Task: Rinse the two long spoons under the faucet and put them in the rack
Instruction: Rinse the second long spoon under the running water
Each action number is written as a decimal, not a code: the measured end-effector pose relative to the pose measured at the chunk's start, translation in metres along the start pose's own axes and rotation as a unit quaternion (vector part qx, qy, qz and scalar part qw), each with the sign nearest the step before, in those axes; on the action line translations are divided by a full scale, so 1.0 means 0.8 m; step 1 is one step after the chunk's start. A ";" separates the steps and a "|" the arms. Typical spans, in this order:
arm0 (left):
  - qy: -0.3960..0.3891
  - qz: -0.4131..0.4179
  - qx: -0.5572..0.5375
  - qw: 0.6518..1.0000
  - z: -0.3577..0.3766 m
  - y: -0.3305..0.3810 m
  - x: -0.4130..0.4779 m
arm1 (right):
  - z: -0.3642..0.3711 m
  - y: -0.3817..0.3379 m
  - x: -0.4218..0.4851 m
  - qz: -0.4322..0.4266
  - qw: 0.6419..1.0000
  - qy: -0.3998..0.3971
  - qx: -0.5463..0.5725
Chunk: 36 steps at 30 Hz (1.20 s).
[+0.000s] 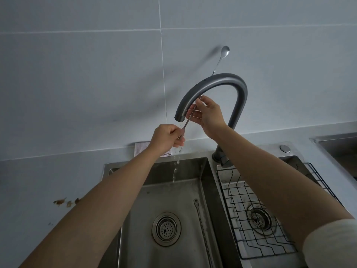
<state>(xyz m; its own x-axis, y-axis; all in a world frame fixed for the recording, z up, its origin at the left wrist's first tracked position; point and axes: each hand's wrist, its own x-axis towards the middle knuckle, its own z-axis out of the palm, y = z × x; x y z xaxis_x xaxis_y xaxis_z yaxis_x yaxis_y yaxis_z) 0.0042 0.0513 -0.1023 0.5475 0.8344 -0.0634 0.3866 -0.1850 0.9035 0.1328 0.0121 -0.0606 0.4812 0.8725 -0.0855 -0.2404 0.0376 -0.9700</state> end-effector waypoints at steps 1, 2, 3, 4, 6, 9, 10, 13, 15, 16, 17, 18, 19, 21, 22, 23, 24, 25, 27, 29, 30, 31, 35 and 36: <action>0.004 -0.001 0.006 1.000 0.002 -0.001 -0.001 | 0.001 0.000 -0.003 0.002 1.000 0.000 -0.002; 0.004 -0.003 0.011 1.000 0.003 -0.002 -0.004 | 0.002 0.001 -0.006 0.004 1.000 0.001 -0.005; 0.003 -0.007 0.014 1.000 0.004 -0.003 -0.007 | 0.003 0.003 -0.009 0.006 1.000 0.003 -0.007; 0.002 -0.009 0.014 1.000 0.005 -0.004 -0.011 | 0.004 0.005 -0.011 0.009 1.000 0.004 -0.011; 0.005 -0.016 0.001 1.000 0.006 -0.007 -0.019 | 0.007 0.012 -0.018 0.013 1.000 0.002 -0.027; 0.009 -0.031 -0.025 0.999 0.006 -0.016 -0.035 | 0.012 0.023 -0.030 0.024 0.999 -0.012 -0.033; 0.009 -0.038 -0.036 0.999 0.007 -0.020 -0.041 | 0.014 0.027 -0.034 0.030 0.999 -0.019 -0.033; 0.007 -0.055 -0.052 0.997 0.008 -0.034 -0.058 | 0.020 0.037 -0.048 0.047 0.997 -0.037 -0.044; 0.005 -0.060 -0.059 0.996 0.010 -0.042 -0.068 | 0.024 0.044 -0.056 0.054 0.996 -0.047 -0.051; 0.005 -0.061 -0.064 0.996 0.010 -0.046 -0.073 | 0.026 0.047 -0.060 0.057 0.996 -0.050 -0.051; 0.003 -0.063 -0.069 0.996 0.010 -0.051 -0.078 | 0.027 0.050 -0.064 0.061 0.996 -0.051 -0.049; 0.004 -0.068 -0.073 0.995 0.011 -0.055 -0.082 | 0.027 0.053 -0.068 0.065 0.995 -0.053 -0.045; 0.004 -0.072 -0.081 0.994 0.012 -0.060 -0.087 | 0.027 0.055 -0.072 0.069 0.995 -0.054 -0.041; 0.004 -0.079 -0.087 0.993 0.015 -0.070 -0.094 | 0.026 0.061 -0.079 0.076 0.995 -0.055 -0.041; 0.004 -0.083 -0.086 0.993 0.018 -0.075 -0.099 | 0.026 0.063 -0.082 0.077 0.995 -0.055 -0.046; 0.004 -0.083 -0.084 0.993 0.021 -0.080 -0.103 | 0.026 0.065 -0.084 0.077 0.994 -0.055 -0.049; 0.002 -0.082 -0.082 0.993 0.025 -0.085 -0.108 | 0.026 0.066 -0.086 0.078 0.994 -0.054 -0.050; 0.000 -0.083 -0.080 0.993 0.029 -0.090 -0.112 | 0.026 0.067 -0.089 0.080 0.994 -0.055 -0.050; -0.004 -0.089 -0.074 0.993 0.039 -0.102 -0.121 | 0.026 0.070 -0.092 0.084 0.994 -0.055 -0.049; -0.011 -0.097 -0.070 0.993 0.048 -0.112 -0.130 | 0.026 0.072 -0.095 0.084 0.994 -0.053 -0.048; -0.020 -0.100 -0.071 0.992 0.052 -0.117 -0.135 | 0.026 0.073 -0.096 0.082 0.994 -0.051 -0.047; -0.032 -0.100 -0.071 0.992 0.056 -0.120 -0.141 | 0.026 0.074 -0.097 0.081 0.995 -0.048 -0.045; -0.057 -0.106 -0.061 0.991 0.072 -0.135 -0.160 | 0.024 0.078 -0.096 0.081 0.995 -0.024 -0.051; -0.062 -0.110 -0.057 0.990 0.075 -0.138 -0.163 | 0.023 0.078 -0.094 0.080 0.995 -0.016 -0.050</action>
<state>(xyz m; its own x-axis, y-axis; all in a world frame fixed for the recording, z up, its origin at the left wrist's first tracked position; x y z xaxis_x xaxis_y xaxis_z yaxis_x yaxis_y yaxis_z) -0.0652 -0.0686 -0.2190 0.5485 0.7771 -0.3086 0.4234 0.0602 0.9039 0.0659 -0.0425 -0.1105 0.4153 0.8789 -0.2345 -0.2253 -0.1504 -0.9626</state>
